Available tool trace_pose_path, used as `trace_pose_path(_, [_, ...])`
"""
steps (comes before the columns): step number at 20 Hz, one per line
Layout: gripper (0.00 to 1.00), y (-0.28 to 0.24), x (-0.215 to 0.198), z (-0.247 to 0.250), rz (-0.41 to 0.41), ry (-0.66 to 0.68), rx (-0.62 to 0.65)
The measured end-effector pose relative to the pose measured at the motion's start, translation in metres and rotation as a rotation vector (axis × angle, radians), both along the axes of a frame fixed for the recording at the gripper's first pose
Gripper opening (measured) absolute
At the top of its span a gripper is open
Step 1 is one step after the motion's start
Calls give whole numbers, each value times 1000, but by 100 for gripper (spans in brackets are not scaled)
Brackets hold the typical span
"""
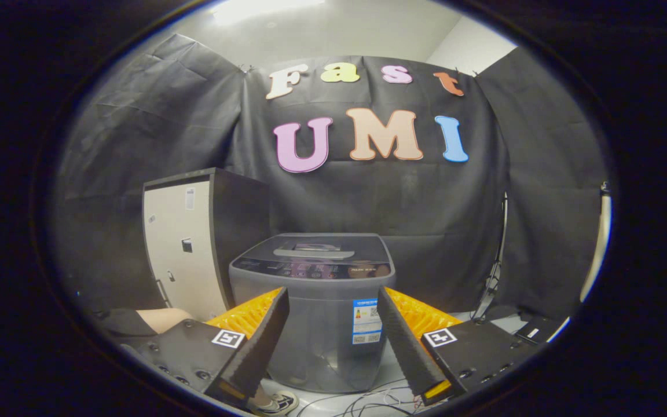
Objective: Put the clothes into the washing machine and then close the washing machine lid.
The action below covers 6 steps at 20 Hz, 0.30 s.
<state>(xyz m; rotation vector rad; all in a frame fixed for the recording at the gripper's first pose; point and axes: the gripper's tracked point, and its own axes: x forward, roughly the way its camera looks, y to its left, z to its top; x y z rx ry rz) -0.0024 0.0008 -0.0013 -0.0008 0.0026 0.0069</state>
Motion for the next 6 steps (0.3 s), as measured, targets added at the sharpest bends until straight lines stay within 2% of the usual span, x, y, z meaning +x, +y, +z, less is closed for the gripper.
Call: trace_pose_path(6, [96,1,0,0,-1,-1,0])
